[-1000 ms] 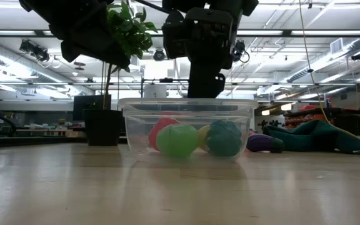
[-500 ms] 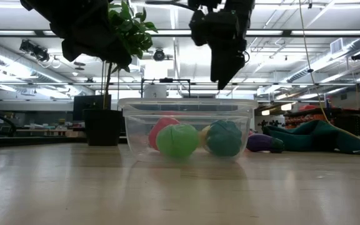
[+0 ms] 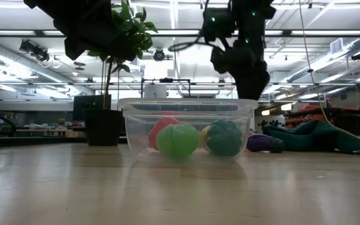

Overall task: Pick and placing Produce into tupperware
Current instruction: Put the eggplant into the transparent bin

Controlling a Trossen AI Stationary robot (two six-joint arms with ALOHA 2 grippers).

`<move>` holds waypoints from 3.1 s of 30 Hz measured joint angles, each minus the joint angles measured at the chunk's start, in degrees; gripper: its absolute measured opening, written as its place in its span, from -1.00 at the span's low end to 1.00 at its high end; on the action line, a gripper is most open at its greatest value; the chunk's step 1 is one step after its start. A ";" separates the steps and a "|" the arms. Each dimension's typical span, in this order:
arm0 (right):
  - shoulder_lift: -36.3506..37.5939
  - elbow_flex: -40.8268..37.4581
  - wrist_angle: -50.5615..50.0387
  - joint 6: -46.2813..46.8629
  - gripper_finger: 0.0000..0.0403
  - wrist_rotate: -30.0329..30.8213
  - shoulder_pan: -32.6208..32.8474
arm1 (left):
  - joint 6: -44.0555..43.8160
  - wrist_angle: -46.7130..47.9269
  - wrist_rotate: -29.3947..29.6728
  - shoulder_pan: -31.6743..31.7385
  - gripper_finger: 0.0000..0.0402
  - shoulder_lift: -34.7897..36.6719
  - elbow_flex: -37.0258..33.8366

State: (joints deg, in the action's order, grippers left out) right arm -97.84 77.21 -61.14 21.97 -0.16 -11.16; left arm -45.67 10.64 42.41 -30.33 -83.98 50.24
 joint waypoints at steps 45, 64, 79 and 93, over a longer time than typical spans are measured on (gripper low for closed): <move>0.00 -16.59 19.71 12.77 0.24 -5.09 0.42 | 13.53 -13.23 0.04 2.90 -0.90 -0.01 -0.02; -3.21 -16.63 20.03 13.87 0.19 -5.62 1.58 | 13.22 -14.42 -0.01 3.21 -0.88 -0.03 -0.02; -3.21 -16.10 19.55 13.41 -0.32 -7.62 1.62 | 13.22 -14.33 0.00 3.21 -0.88 -0.03 -0.02; -3.17 -3.07 11.63 7.96 -0.32 -6.90 1.60 | 13.34 -14.29 0.00 3.21 -0.96 -0.07 -0.02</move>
State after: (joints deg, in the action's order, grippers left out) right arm -101.01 74.14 -49.50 29.93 -7.06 -9.56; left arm -32.33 -3.65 42.41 -27.11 -84.05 50.22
